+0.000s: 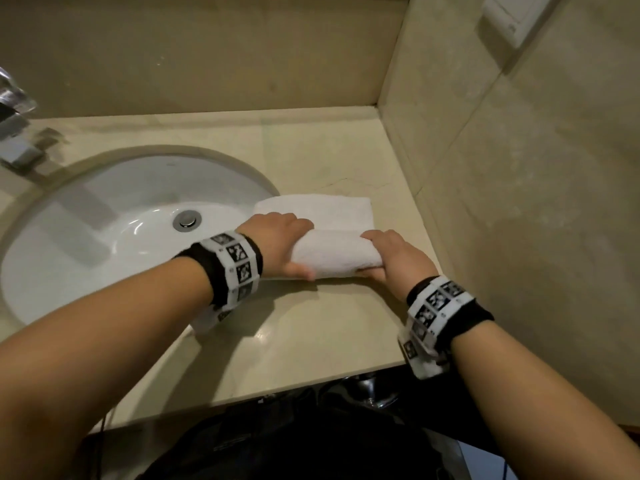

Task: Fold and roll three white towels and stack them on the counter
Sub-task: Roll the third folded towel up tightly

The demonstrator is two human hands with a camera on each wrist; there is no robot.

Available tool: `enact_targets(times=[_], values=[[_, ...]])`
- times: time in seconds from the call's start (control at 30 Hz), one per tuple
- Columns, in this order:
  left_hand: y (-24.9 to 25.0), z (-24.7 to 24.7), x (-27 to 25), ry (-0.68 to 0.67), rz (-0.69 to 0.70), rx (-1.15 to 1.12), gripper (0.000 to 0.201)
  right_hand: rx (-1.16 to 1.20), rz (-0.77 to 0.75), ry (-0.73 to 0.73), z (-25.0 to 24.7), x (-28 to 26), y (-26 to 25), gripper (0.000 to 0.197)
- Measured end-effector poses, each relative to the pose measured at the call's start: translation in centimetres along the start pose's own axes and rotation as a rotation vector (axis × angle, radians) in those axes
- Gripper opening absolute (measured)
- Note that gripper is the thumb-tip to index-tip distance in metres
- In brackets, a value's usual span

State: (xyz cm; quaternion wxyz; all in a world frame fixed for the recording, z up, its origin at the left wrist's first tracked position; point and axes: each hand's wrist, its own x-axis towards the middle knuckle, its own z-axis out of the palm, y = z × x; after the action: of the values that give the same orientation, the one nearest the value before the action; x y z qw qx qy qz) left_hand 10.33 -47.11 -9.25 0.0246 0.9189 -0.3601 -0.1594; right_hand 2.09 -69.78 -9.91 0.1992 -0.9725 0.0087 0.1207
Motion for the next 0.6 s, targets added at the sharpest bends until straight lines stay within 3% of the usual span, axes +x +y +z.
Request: enact_targets(times=[0.07, 0.17, 0.3, 0.37, 0.43, 0.5, 0.6], values=[[0.6, 0.8, -1.1, 0.110, -0.007, 0.170, 0.104, 0.115, -0.003, -0.182, -1.4, 1.3, 0.4, 0.055], [0.7, 1.6, -1.9, 0.146, 0.021, 0.207, 0.091, 0.089, -0.012, -0.359, -2.9, 2.4, 0.5, 0.053], [0.2, -0.2, -0.6, 0.081, 0.012, -0.091, 0.063, -0.297, -0.117, -0.049, -2.9, 1.6, 0.0, 0.079], [-0.1, -0.7, -0.4, -0.014, -0.007, -0.179, 0.062, -0.425, -0.221, -0.014, -1.9, 0.8, -0.8, 0.090], [-0.2, -0.9, -0.5, -0.118, -0.040, -0.198, 0.066, -0.426, -0.257, -0.023, -1.2, 1.1, -1.6, 0.081], [0.1, -0.9, -1.1, -0.147, -0.070, -0.191, 0.071, -0.294, -0.229, -0.104, -1.4, 2.0, -2.2, 0.067], [0.6, -0.1, -2.8, 0.000, -0.042, 0.059, 0.088, -0.087, -0.162, -0.414, -2.7, 3.2, -2.4, 0.055]])
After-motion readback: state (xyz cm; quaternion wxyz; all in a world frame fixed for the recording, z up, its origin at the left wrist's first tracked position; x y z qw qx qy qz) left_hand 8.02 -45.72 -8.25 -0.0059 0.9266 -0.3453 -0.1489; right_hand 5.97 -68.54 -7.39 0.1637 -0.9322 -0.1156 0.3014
